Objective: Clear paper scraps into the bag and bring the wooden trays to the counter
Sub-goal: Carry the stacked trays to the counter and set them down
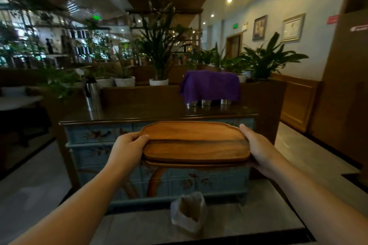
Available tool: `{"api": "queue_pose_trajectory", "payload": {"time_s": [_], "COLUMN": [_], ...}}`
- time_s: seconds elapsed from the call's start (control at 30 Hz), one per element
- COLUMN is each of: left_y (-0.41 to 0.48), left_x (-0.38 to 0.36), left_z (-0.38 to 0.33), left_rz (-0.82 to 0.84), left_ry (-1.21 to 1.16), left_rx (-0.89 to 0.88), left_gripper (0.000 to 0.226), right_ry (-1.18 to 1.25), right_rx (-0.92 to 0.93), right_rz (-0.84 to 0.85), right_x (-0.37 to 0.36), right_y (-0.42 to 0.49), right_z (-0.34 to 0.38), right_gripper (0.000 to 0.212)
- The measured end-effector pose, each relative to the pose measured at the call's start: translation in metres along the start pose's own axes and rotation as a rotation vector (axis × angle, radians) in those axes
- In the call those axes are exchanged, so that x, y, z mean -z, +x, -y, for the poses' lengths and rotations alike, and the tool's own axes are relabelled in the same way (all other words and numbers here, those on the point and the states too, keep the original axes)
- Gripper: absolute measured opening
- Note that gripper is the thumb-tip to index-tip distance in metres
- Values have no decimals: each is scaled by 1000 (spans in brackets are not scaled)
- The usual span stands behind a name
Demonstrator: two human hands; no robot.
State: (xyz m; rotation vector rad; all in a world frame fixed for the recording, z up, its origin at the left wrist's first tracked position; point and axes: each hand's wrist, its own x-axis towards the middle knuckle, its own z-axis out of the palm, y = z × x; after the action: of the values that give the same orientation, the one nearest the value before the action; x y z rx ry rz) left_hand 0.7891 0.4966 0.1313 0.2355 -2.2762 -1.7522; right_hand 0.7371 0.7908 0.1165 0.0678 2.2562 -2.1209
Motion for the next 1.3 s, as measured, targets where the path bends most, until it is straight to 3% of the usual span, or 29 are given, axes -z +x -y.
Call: {"api": "queue_pose_trajectory", "payload": {"time_s": [0.17,0.47,0.63,0.97,1.3], "left_y": [96,241,328,537,679], "left_x": [39,67,62,51,60], "left_z": [12,48,63,117,176], "left_rz": [-63,-139,-156,-210,-165], "left_ry": [29,74,115,96,187], "left_rx": [-7,2,-8,89,161], "left_gripper": [20,15,20,16,15], "right_ry": [-24,-94,-151,-287,-395], "right_rx": [21,82,162,98,33], "right_rz": [61,104,91,186,239], "right_x": [-60,-133,-162,-228,-286], "right_y": [92,247,343,562,674], "right_z": [10,17,15,6,-2], "right_gripper": [62,63,38,27,20]}}
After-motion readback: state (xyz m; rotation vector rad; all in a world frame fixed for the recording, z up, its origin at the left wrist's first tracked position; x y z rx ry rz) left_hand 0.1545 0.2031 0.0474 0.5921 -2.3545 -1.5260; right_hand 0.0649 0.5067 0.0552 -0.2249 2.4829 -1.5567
